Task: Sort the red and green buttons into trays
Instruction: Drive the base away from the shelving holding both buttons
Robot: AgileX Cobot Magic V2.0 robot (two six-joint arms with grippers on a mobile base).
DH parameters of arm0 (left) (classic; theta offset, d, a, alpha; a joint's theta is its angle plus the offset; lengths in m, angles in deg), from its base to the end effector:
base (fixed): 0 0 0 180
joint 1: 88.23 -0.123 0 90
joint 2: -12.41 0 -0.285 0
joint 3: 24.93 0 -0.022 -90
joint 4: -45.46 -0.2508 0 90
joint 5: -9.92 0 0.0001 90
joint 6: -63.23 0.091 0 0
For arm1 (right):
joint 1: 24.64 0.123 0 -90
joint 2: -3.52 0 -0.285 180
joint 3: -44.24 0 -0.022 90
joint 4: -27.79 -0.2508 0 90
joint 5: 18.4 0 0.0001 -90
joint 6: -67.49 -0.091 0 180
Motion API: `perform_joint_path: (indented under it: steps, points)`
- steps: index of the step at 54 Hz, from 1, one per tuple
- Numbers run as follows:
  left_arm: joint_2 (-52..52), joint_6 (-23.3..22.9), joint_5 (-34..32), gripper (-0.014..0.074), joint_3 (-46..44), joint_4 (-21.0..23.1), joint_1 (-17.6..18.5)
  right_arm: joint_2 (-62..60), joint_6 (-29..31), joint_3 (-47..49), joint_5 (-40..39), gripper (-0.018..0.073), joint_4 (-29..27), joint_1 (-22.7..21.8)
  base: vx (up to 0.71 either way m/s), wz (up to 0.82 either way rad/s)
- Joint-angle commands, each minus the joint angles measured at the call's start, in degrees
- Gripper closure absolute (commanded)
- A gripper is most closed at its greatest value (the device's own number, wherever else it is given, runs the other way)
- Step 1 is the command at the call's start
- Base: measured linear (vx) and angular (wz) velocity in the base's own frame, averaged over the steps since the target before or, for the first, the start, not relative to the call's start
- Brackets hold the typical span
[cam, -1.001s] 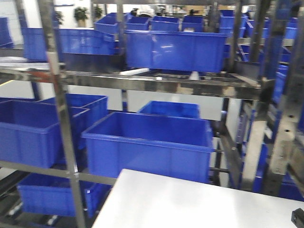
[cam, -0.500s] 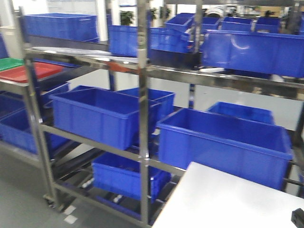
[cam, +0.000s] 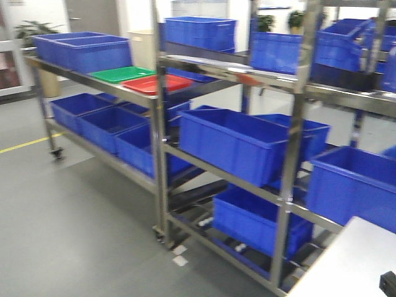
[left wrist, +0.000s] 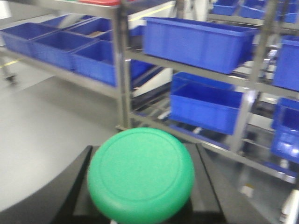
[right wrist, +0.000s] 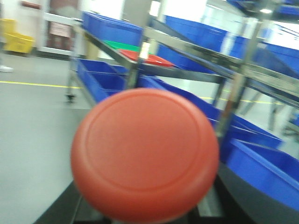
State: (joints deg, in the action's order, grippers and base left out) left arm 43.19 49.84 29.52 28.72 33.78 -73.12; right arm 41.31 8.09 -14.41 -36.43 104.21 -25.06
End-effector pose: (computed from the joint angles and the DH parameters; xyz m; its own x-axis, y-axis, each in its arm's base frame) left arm 0.0893 -0.0177 0.2936 -0.2358 0.0209 -0.9716 0.1868 0.9821 -0.0242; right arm 0.1134 0.0265 0.2882 0.0480 -0.2688 -0.9620 -0.2920 0.9173 -0.2708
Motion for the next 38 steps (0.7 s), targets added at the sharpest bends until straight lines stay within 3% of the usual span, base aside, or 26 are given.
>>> perform_joint_path:
  steps: [1,38]
  points:
    - [0.2,-0.3,-5.1,0.0594,-1.4,-0.1,0.2,0.1,-0.2,1.7,-1.8,0.0568,-1.2,-0.2,-0.13,0.64]
    - [0.2,-0.3,-5.1,0.0592,-1.4,-0.1,0.1,0.1,-0.2,1.7,-1.4,0.0568,-1.2,-0.2,0.00,0.82]
